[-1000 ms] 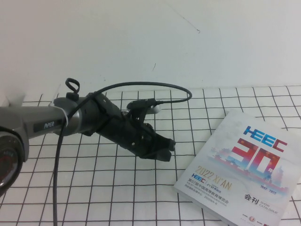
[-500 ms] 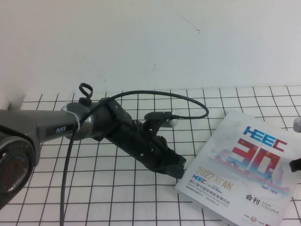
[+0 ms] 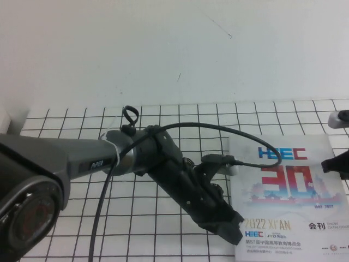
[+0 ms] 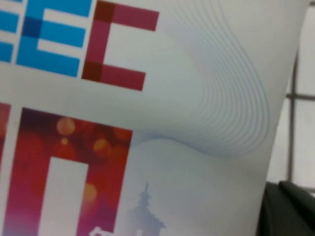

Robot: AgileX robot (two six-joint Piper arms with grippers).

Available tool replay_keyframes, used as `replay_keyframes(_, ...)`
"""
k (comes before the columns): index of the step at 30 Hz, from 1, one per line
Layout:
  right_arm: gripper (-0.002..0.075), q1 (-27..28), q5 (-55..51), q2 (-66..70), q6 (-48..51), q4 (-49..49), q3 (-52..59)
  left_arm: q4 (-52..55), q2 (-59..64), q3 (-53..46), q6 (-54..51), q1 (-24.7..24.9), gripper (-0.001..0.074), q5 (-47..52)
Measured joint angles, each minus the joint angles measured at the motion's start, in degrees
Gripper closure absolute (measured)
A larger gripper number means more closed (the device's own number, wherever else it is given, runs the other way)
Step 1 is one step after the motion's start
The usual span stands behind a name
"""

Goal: Close book
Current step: 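Close the open booklet and leave it lying on the table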

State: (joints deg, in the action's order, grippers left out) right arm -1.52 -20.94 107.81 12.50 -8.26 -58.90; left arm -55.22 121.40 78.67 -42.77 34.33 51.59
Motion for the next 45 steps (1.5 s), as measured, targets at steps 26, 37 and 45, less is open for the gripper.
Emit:
replay_keyframes(26,0.0729,-0.37,-7.17,-5.88,17.67,-14.64,-5.14,6.88,-15.23,0.0,4.5,-12.62,0.0738,3.98)
replay_keyframes(37,0.0729,-0.12,-7.15,-37.8,26.73,-15.55,-8.59,9.96,-42.87,0.0,4.6,-17.2,0.0738,1.89)
replay_keyframes(45,0.0729,-0.12,-14.95,-57.01,28.66,-18.12,-8.62,18.55,-63.56,0.0,7.7,-17.2,0.0738,2.01)
